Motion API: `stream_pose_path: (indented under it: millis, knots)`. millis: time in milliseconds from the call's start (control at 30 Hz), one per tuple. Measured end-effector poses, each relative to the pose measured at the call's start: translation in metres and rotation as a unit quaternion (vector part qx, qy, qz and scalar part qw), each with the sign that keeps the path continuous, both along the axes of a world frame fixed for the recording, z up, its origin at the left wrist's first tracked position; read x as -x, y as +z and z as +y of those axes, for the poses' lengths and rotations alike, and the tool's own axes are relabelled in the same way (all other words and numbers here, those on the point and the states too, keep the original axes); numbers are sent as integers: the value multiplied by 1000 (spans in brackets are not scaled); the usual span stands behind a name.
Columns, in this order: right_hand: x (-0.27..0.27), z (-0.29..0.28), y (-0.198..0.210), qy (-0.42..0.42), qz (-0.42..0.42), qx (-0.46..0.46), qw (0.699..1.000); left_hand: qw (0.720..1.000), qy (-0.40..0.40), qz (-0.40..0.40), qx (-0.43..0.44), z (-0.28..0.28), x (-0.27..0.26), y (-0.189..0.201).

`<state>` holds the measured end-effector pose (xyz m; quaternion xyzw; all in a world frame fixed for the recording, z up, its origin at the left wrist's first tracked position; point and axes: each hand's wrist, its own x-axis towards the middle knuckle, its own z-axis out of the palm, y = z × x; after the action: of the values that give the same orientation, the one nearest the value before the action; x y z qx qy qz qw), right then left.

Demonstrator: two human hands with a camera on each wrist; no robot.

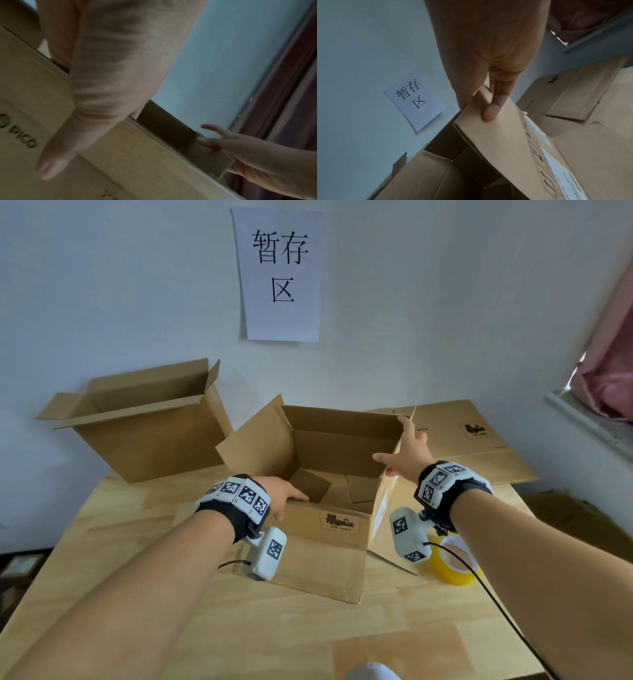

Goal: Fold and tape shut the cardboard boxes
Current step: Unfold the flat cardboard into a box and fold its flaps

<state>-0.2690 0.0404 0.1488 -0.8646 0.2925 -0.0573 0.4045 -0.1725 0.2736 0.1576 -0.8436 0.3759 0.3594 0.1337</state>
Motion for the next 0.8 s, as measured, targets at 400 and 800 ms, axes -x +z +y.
stream_pose_path:
  millis: [400,800]
  knots:
    - [-21,-10,5,110,-2,-57,992,975,62,-12,214,-89,46,0]
    - [-53,-43,5,188,93,214,954,974,138,53,171,-85,51,14]
